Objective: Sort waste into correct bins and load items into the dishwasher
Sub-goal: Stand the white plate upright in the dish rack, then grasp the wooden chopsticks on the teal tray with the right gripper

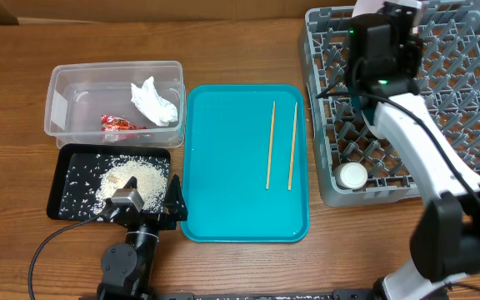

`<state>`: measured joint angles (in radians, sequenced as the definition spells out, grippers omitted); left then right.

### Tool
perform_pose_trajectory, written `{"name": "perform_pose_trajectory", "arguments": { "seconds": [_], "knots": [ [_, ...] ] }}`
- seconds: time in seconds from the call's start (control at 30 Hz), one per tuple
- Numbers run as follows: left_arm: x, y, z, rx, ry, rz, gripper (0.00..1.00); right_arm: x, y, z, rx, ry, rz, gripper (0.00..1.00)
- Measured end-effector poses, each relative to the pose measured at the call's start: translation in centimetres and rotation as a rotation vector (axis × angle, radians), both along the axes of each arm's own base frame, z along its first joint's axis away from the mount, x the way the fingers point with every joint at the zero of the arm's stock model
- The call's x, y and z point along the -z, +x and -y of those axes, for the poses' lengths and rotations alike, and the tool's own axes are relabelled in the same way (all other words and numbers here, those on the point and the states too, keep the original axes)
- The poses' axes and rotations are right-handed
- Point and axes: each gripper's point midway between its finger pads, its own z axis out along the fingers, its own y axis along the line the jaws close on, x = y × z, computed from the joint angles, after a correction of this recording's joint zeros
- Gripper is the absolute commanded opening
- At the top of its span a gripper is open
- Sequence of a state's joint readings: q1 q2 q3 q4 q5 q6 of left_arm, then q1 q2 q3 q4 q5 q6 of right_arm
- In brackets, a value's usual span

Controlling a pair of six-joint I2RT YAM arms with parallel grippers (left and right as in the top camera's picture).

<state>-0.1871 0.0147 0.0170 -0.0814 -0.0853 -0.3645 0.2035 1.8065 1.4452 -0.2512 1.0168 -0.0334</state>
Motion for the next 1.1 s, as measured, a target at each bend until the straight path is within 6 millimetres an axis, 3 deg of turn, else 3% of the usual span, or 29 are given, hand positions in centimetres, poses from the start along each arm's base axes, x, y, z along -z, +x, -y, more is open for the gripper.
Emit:
{"name": "perform_pose_trajectory", "arguments": {
  "seconds": [0.2,0.43,0.5,0.57,0.67,0.77,0.9,0.97,1.0,1.1],
  "knots": [
    [0.0,0.0,0.0,0.0,0.0,0.0,1.0,2.9,1.1,-0.3,-0.024,-0.08,-0.118,0.04],
    [0.0,0.0,0.0,0.0,0.0,-0.001,1.0,3.2,1.2,-2.2,-0.08,-0.098,-0.151,0.05],
    [0.0,0.0,0.0,0.0,0.0,0.0,1.0,3.6,1.1,-2.6,-0.097,-0.104,-0.182,0.34],
    [0.0,0.0,0.0,0.0,0.0,-0.001,1.0,4.2,0.7,-2.6,-0.103,-0.104,-0.216,0.54],
    [0.0,0.0,0.0,0.0,0.0,0.0,1.0,4.8,0.2,-2.6,-0.105,-0.111,-0.26,0.7],
    [0.0,0.0,0.0,0.0,0.0,-0.001,1.0,5.2,-0.2,-3.4,-0.112,-0.112,-0.278,0.74],
    [0.0,0.0,0.0,0.0,0.0,0.0,1.0,6.1,-2.2,-7.3,-0.213,-0.069,-0.352,0.77],
    [0.0,0.0,0.0,0.0,0.0,0.0,1.0,5.9,-3.5,-10.5,-0.311,-0.001,-0.372,0.7],
    [0.0,0.0,0.0,0.0,0.0,0.0,1.0,5.8,-4.5,-12.7,-0.383,0.064,-0.379,0.6],
    [0.0,0.0,0.0,0.0,0.0,0.0,1.0,5.1,-7.9,-18.7,-0.591,0.284,-0.407,0.55]
  ]
}}
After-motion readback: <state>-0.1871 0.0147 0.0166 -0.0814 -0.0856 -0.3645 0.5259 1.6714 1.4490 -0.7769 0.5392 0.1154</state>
